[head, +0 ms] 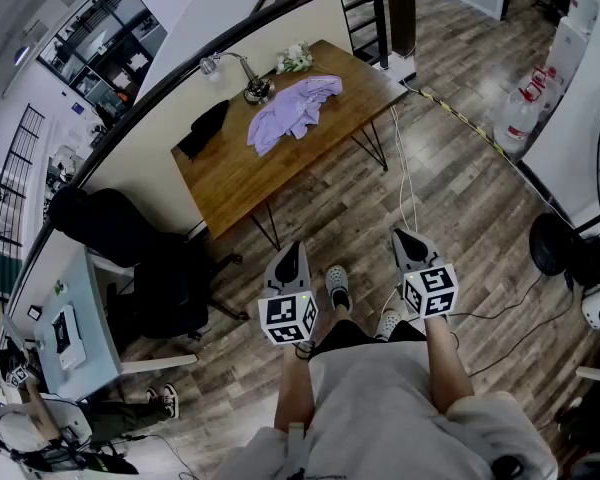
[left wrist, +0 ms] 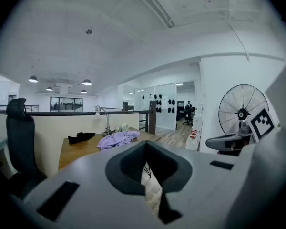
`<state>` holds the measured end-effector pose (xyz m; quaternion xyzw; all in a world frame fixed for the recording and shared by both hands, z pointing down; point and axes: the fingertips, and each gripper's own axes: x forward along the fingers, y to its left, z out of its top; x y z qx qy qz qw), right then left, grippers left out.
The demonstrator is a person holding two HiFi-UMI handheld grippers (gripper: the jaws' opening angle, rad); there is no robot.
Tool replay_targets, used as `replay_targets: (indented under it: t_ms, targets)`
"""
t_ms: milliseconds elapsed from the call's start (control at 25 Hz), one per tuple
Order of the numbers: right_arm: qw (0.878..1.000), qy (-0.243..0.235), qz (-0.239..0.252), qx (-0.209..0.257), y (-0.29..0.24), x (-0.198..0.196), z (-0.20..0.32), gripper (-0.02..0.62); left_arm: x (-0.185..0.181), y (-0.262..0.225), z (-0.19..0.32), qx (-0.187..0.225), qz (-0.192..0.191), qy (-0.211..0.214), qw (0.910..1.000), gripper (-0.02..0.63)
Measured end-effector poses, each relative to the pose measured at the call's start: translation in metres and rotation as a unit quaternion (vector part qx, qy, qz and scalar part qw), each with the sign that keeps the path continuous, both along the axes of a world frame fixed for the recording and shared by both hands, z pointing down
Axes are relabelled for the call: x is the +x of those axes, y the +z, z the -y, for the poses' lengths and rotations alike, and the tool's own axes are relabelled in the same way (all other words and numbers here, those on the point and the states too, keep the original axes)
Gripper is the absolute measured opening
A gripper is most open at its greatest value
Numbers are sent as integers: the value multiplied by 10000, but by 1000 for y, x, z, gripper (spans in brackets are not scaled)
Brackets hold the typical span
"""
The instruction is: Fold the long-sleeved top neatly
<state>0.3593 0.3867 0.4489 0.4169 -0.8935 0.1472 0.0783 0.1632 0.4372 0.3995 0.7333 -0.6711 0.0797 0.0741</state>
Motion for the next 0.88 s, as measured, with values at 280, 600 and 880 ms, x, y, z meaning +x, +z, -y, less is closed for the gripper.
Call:
replay_targets:
  t_ms: [280,600,880]
  targets:
    - [9998,77,166,103,-7,-3,3,5,1,2,3,-51,24,138,9999,21]
    - [9999,101,89,97,1,-10,13,31,-6,12,14,-94,-410,267,9988,28]
    - [9975,-238,650,-152,7,-42,32,84,-39,13,31,-161,-391,100,9991,135]
